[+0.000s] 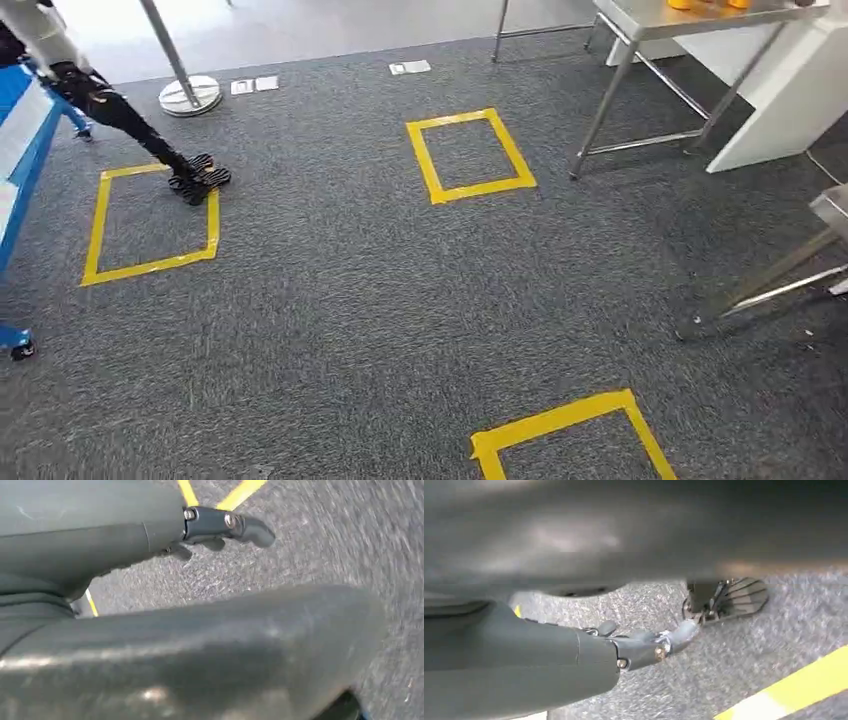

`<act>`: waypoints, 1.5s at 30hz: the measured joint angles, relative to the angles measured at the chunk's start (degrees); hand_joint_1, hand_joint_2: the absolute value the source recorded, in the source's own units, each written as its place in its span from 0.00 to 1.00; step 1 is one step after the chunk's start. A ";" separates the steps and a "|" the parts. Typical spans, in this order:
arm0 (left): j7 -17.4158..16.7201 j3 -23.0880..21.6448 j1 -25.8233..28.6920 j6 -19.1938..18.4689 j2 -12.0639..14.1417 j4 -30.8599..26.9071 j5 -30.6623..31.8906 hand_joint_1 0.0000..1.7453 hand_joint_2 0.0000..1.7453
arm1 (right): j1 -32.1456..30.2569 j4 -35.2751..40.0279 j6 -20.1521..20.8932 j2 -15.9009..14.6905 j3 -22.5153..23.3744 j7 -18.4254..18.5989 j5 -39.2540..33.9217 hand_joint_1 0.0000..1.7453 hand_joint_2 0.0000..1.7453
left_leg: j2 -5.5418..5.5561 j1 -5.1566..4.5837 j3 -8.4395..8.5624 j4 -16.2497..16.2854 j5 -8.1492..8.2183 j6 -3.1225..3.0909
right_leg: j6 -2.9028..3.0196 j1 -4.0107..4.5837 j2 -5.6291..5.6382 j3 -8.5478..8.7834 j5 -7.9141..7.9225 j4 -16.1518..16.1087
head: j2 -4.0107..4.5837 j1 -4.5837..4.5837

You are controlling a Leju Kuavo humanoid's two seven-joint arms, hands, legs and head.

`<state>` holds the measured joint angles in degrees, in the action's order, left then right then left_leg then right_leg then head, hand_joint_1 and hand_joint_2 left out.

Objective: Take the parts from the cabinet and place them on the table.

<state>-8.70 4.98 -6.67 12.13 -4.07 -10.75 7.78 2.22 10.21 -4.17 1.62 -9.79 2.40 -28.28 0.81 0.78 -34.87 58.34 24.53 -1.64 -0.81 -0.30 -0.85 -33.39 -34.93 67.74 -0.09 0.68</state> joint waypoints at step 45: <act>4.66 10.84 0.06 -6.45 -0.48 0.00 -11.56 0.00 0.00 | 0.14 -0.13 0.70 -1.79 -0.72 0.79 0.33 0.00 0.00 | 1.46 -0.60 -4.27 6.38 3.25 2.16 | 1.55 -0.38 0.88 3.81 7.36 -10.68 | 0.00 -0.77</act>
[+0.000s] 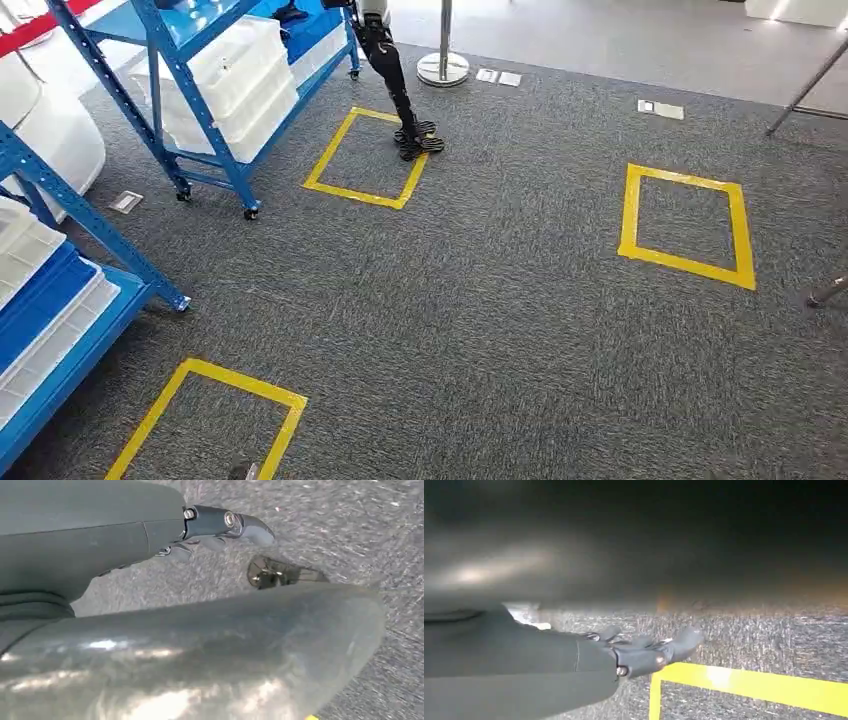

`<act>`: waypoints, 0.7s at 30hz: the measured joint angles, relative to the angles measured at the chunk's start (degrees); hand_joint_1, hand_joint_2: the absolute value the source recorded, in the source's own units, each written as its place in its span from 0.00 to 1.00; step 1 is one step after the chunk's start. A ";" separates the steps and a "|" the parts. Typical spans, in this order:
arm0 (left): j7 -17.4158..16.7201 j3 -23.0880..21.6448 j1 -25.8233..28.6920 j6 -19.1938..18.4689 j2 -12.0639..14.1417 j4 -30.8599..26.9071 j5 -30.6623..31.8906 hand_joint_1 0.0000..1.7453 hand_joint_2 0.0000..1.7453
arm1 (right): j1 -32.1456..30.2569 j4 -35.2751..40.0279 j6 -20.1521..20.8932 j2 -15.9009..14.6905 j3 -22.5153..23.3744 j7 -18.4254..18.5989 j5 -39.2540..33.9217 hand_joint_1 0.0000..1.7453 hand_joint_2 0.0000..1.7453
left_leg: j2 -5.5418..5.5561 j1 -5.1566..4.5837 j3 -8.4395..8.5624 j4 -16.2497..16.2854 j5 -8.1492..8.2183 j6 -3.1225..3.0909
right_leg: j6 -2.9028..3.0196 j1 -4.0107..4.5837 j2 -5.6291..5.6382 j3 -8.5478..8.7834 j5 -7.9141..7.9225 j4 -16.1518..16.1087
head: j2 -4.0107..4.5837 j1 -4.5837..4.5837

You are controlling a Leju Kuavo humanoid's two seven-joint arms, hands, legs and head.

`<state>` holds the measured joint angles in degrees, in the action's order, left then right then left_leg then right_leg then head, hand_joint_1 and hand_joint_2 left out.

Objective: Take the parts from the cabinet and place them on the table.

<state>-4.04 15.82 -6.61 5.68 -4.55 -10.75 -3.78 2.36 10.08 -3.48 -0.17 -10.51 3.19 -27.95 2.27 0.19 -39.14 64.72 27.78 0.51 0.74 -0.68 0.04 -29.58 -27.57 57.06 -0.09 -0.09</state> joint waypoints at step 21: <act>0.35 0.22 -0.54 -0.88 -0.04 0.00 -0.17 0.00 0.00 | -0.07 -0.04 0.22 -0.09 -0.04 -0.07 0.00 0.00 0.00 | 3.13 0.35 3.78 -6.02 -3.54 -2.20 | -2.72 0.18 0.14 -6.02 -4.88 12.04 | 0.00 0.61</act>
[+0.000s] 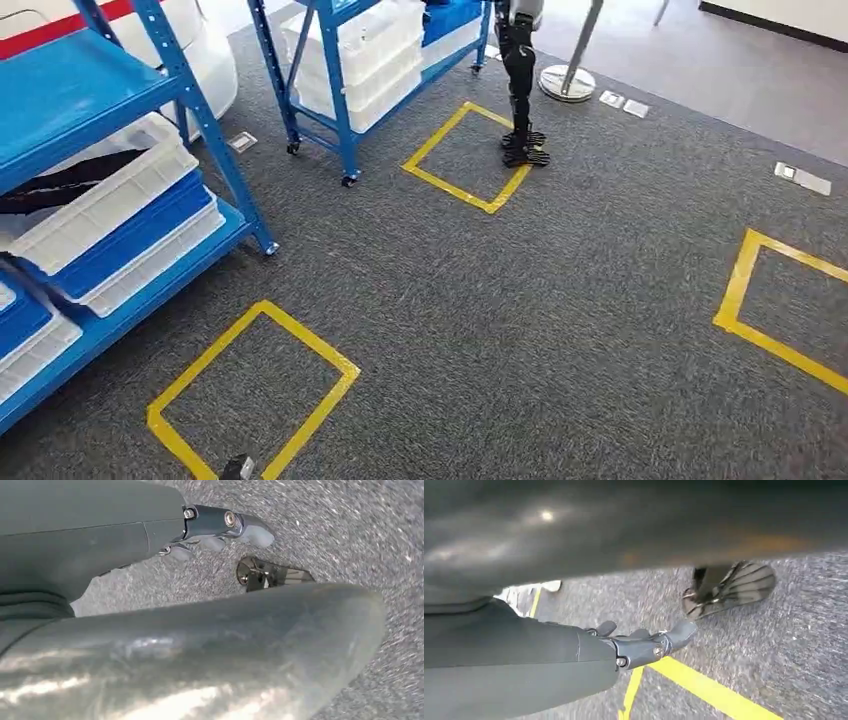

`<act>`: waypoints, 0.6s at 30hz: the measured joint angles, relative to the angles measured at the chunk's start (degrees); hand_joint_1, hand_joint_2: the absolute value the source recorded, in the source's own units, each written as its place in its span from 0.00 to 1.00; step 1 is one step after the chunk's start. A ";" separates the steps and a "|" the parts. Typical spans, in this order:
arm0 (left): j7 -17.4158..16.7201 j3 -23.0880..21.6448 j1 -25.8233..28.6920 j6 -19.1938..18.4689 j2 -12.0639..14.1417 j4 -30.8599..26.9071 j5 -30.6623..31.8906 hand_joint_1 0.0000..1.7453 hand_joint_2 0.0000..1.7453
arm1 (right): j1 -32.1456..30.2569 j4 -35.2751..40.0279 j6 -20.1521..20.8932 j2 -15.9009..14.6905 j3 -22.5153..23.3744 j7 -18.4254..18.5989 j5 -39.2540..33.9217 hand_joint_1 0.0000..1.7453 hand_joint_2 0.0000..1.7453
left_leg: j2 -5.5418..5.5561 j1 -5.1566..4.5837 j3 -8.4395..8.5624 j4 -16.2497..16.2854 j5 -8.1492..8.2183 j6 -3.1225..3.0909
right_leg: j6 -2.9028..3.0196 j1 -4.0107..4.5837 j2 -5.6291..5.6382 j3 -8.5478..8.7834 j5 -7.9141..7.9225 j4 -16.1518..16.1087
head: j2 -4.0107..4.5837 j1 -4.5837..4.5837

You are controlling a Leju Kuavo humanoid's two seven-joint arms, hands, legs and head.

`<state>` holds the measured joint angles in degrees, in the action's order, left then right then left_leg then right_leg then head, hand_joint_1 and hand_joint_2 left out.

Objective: Take the parts from the cabinet and place them on the table.

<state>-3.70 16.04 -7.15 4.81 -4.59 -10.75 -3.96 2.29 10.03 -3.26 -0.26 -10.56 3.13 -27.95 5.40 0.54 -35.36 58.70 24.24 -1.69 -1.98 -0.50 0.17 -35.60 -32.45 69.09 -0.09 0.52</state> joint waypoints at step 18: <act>-0.17 0.04 -0.37 -0.46 0.11 0.04 0.00 0.00 0.00 | 0.08 -0.02 0.24 -0.42 -0.22 -0.07 0.37 0.00 0.00 | -11.27 -0.44 1.63 0.79 1.90 2.70 | 1.82 0.84 -6.69 5.90 4.40 -11.49 | 0.00 -1.11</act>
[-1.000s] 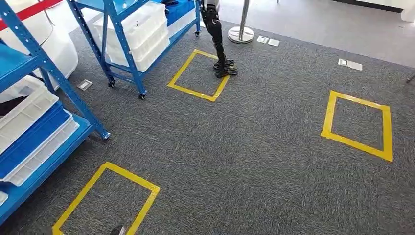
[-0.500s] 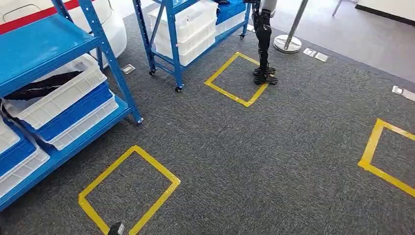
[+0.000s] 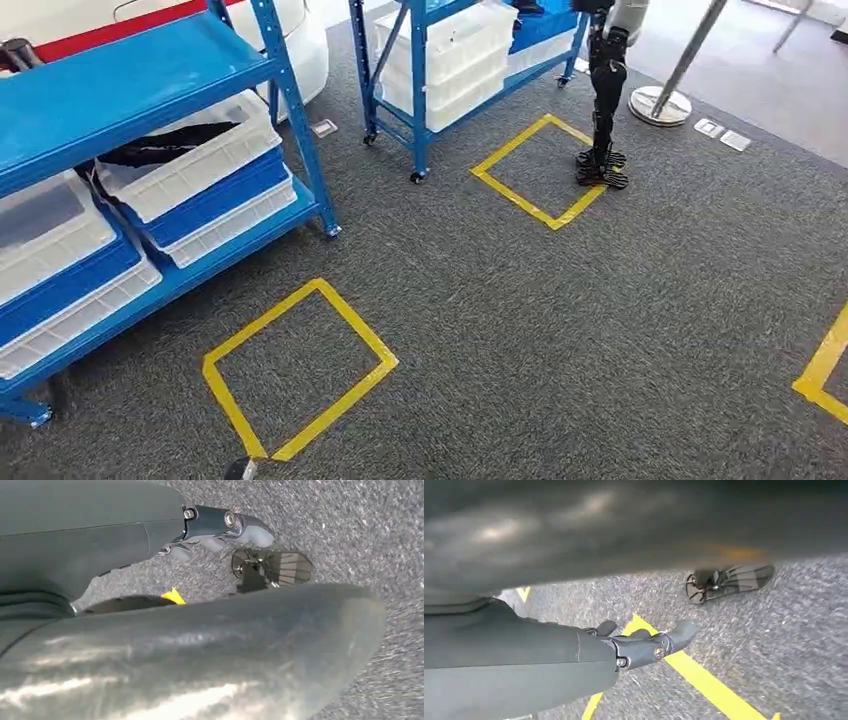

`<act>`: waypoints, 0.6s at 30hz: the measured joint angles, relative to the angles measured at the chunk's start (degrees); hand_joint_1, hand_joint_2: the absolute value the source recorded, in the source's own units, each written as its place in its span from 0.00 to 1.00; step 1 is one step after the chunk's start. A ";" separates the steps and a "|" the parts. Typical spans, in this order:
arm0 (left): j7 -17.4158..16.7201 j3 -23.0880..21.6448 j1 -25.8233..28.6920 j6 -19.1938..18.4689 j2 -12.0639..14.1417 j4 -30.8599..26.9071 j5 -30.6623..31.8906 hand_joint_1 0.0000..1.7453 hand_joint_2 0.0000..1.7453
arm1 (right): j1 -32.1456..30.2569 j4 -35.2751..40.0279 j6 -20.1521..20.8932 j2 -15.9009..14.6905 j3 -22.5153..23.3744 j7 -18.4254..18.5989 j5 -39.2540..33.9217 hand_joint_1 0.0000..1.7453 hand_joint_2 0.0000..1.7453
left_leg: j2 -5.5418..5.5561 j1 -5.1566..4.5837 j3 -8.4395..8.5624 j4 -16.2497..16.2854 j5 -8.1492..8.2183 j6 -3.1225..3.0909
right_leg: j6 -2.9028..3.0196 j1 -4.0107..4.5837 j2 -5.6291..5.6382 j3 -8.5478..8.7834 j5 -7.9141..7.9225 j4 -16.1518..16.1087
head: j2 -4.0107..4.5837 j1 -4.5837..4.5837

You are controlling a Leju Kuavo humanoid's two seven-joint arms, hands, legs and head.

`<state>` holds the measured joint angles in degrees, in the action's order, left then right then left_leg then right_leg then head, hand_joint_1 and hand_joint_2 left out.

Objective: Take the parts from the cabinet and place them on the table.

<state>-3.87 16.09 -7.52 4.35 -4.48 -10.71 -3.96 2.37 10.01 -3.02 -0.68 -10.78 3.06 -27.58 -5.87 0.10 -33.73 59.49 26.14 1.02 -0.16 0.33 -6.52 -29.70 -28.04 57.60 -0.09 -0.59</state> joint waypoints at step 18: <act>-0.17 0.07 -0.37 -0.02 -0.07 0.02 0.00 0.00 0.00 | -0.02 0.00 0.04 -0.02 -0.20 -0.11 0.17 0.00 0.00 | 10.14 0.54 -1.65 -0.87 -2.00 -2.68 | -1.71 -0.77 6.33 -7.51 -6.10 15.60 | 0.00 0.83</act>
<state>-4.04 16.15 -7.89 4.33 -4.55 -10.69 -3.96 2.35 10.01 -2.97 -0.70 -10.97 2.95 -27.41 4.27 0.65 -35.38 58.61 24.14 -1.67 -1.87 -0.43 -0.19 -37.21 -34.14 73.20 -0.09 0.24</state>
